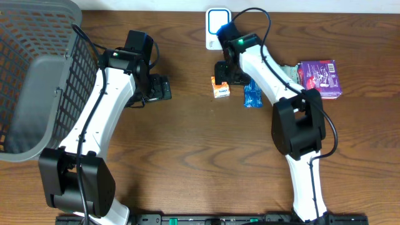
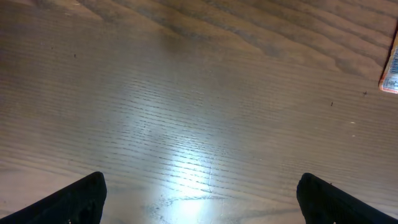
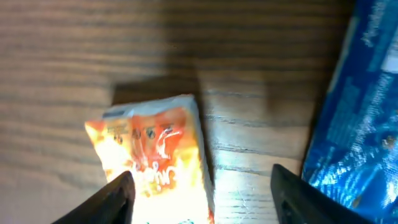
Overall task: Scan the item barcode
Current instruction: 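Grasp the orange tissue pack with the right gripper and lift it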
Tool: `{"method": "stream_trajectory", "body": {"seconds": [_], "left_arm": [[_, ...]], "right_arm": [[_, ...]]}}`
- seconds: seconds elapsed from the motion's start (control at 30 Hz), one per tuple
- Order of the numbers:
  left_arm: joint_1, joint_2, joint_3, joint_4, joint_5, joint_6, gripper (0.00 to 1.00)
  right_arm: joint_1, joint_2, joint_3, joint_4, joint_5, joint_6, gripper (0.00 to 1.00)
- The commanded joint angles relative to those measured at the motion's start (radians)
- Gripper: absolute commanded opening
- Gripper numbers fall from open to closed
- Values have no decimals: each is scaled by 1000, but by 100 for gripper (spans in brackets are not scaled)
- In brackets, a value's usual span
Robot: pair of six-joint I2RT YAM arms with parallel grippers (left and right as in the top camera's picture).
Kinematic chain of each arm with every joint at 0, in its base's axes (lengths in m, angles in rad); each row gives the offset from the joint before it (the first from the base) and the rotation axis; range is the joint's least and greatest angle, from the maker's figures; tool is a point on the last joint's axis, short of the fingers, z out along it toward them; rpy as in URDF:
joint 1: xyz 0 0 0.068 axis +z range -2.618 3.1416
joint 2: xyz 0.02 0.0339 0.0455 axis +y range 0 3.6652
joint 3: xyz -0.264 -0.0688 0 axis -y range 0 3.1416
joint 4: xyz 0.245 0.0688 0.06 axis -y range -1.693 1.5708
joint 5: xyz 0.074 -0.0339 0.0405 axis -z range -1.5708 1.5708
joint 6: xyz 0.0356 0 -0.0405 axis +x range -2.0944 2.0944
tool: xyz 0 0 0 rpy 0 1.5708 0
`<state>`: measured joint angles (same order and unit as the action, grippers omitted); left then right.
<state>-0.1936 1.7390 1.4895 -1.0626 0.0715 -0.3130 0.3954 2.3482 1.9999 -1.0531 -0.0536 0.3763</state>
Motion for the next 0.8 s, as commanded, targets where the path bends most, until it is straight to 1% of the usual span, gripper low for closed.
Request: {"method": "stream_trajectory", "body": {"seconds": [0.0,0.07,0.2,0.3,0.53,0.6,0.7,0.73,0.77], "left_arm": [[1,-5,-2,-2,-13,13,98],[1,-5,-3,-2,-13,13,98],[1,-5,-2,-2,-13,13,98],[1,-5,-3,-2,-13,13,98],[1,-5,-3,-3,-13,13,98],[1,-5,-2,-2,-13,13,98],[1,-5,-2,-2,-13,13,98],[1,-5,-2,-2,-13,13,98],[1,-5,-2,-2,-13,13,98]], "right_arm": [[-55,-33,-9,5,-209,-203,59],[-78,-32,-9,0,-281,-242,56],[-117,-31,-43,9,-311,-254,53],[-127,-31,-104,72,-418,-297,53],[-129,-31,-275,263,-541,-294,52],[-129,-31,-325,310,-525,-265,38],[-129,-31,-331,309,-470,-220,12],[-129,-32,-330,309,-458,-209,7],[-130,-34,-329,309,-455,-202,4]]}}
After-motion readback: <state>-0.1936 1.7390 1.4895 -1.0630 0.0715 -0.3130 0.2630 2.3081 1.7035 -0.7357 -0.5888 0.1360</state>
